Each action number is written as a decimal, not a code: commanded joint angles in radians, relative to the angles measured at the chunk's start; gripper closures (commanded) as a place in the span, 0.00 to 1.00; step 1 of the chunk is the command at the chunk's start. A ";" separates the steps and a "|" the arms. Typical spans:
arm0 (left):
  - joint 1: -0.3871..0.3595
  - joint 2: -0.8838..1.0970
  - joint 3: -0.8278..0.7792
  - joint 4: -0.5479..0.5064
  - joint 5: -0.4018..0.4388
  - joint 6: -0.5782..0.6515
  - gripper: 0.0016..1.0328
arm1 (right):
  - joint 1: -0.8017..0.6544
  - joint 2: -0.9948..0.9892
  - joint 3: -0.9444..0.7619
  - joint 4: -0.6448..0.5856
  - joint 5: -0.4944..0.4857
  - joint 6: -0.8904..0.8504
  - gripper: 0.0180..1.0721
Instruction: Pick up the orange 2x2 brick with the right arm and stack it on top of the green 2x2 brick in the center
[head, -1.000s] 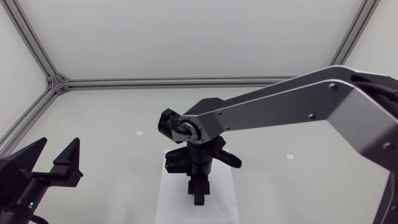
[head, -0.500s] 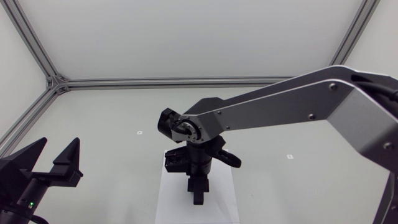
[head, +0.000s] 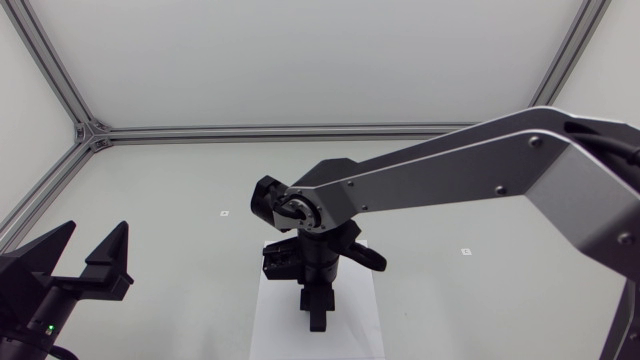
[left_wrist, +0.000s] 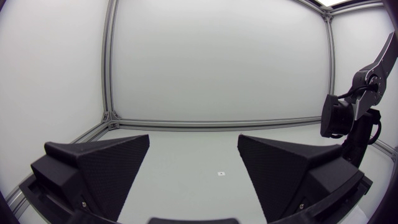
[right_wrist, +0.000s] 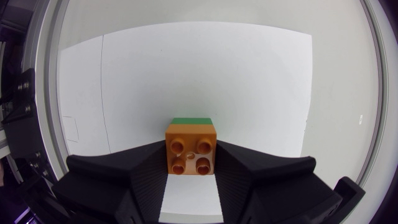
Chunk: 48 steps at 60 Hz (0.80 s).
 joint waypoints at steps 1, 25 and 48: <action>0.003 -0.008 -0.041 -0.013 0.006 0.013 0.04 | 0.001 0.014 -0.008 0.008 -0.002 -0.018 0.59; 0.003 -0.008 -0.041 -0.015 0.004 0.013 0.04 | -0.010 0.017 -0.013 0.003 -0.001 -0.046 0.59; 0.003 -0.008 -0.041 -0.013 0.004 0.013 0.04 | -0.007 0.013 -0.028 0.005 0.001 -0.056 0.59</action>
